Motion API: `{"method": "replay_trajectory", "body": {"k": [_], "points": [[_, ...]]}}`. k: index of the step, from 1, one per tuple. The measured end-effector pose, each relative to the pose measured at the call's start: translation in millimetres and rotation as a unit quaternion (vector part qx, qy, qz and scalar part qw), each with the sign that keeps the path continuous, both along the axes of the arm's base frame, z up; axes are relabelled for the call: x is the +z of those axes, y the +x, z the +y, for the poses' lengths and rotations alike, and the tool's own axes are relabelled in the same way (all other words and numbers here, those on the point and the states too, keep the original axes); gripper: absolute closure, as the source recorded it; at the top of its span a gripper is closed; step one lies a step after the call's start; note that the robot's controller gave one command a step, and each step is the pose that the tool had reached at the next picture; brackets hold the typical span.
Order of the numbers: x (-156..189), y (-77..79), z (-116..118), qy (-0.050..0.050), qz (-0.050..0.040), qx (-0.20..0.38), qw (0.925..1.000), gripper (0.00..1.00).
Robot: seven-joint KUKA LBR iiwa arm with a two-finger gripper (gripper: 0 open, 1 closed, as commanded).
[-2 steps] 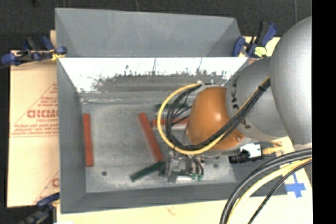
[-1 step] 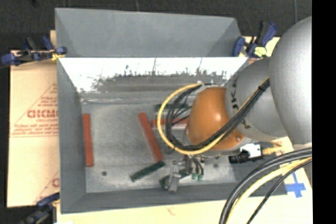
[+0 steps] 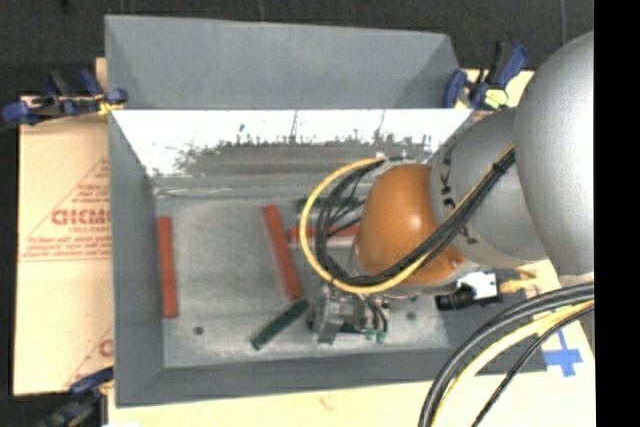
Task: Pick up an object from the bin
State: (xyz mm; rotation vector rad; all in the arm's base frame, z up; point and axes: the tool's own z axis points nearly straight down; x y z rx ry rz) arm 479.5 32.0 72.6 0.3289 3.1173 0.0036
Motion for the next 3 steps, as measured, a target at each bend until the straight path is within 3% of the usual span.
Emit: {"method": "replay_trajectory", "body": {"k": [1,2,3], "points": [[-2,-1.6,0,0.000,0.0025,0.000,1.0000,0.00],[-2,-1.6,0,0.000,0.0024,0.000,1.0000,0.00],[0,4.6,27,-0.001,-0.0001,0.073,0.9974,1.00]]}}
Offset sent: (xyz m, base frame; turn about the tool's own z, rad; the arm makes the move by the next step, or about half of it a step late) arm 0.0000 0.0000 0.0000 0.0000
